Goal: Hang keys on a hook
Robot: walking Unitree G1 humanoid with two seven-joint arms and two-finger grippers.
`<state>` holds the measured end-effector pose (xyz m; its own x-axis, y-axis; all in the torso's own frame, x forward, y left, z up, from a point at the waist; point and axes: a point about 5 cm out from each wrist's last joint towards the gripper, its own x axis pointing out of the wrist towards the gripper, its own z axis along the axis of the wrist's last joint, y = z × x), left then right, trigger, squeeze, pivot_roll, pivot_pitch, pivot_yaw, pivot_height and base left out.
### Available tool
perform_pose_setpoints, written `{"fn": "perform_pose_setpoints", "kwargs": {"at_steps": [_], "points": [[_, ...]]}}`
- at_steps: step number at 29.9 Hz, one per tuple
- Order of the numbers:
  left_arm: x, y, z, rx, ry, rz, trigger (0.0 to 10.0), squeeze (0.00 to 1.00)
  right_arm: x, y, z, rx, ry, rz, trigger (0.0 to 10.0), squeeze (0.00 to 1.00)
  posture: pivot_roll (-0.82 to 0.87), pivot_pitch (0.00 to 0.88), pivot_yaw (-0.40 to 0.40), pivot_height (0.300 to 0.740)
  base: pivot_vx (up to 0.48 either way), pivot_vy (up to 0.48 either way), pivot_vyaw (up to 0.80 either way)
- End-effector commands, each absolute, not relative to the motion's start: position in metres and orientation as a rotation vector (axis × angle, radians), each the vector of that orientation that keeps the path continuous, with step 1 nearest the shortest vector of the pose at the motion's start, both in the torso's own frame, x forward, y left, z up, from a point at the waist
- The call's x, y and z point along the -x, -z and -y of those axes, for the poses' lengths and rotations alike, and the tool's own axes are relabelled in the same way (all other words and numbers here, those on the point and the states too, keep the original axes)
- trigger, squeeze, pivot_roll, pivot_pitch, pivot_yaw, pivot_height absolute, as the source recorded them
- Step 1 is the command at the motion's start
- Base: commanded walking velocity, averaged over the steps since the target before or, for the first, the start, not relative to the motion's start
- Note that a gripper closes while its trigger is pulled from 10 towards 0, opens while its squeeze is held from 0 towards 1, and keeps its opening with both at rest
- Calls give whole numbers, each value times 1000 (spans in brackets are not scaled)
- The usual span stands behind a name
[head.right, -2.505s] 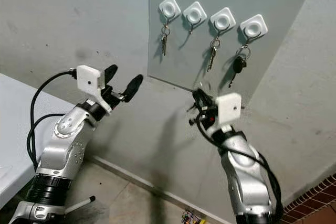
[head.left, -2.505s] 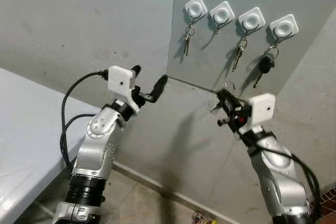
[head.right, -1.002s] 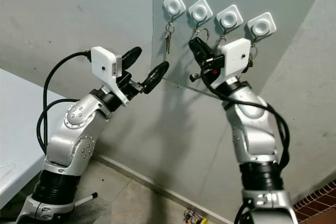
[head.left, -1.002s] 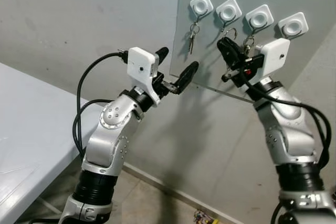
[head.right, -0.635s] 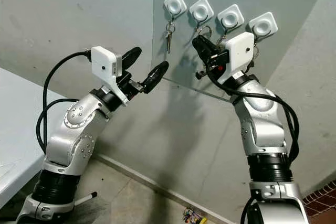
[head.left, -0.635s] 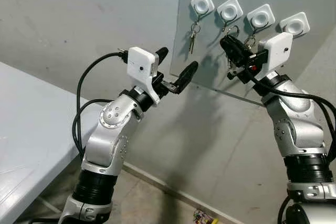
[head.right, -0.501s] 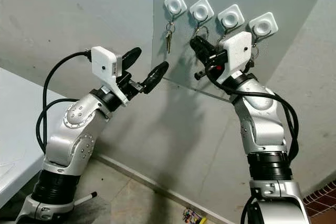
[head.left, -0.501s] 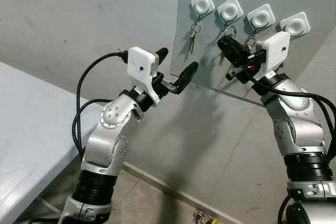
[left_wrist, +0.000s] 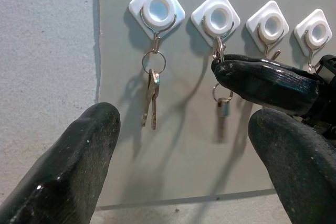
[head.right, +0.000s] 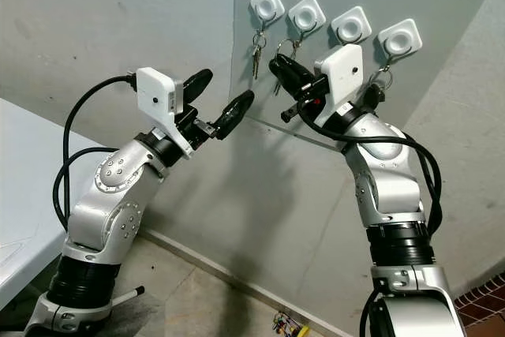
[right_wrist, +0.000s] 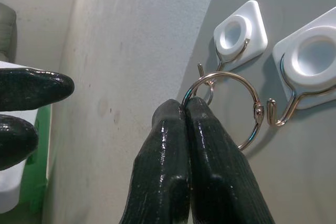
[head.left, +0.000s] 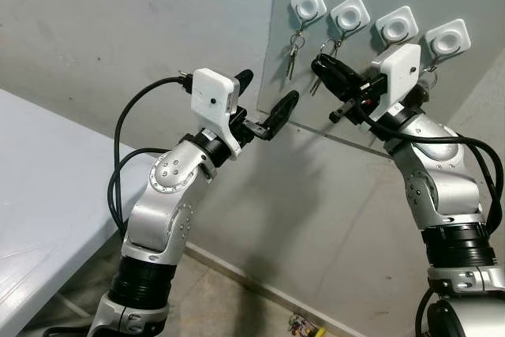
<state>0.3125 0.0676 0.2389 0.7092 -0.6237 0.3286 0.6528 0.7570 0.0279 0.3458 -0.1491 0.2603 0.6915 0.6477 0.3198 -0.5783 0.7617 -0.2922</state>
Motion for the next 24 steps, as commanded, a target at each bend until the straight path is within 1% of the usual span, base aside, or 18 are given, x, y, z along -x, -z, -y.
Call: {"fn": "perform_pose_setpoints", "kwargs": {"at_steps": [1,16,24], "points": [[-309,-245,-65,90,722,351,10000,0,-347,-265,150,170,-680,437,10000,0,3,0,-76,711,0,0,0],[-311,-246,-64,93,723,350,10000,0,-346,-262,155,139,-644,442,10000,0,-3,0,-69,711,0,0,0],[-311,-247,-66,95,717,353,10000,0,-342,-247,159,116,-618,414,10000,0,1,0,-70,711,0,0,0]]}}
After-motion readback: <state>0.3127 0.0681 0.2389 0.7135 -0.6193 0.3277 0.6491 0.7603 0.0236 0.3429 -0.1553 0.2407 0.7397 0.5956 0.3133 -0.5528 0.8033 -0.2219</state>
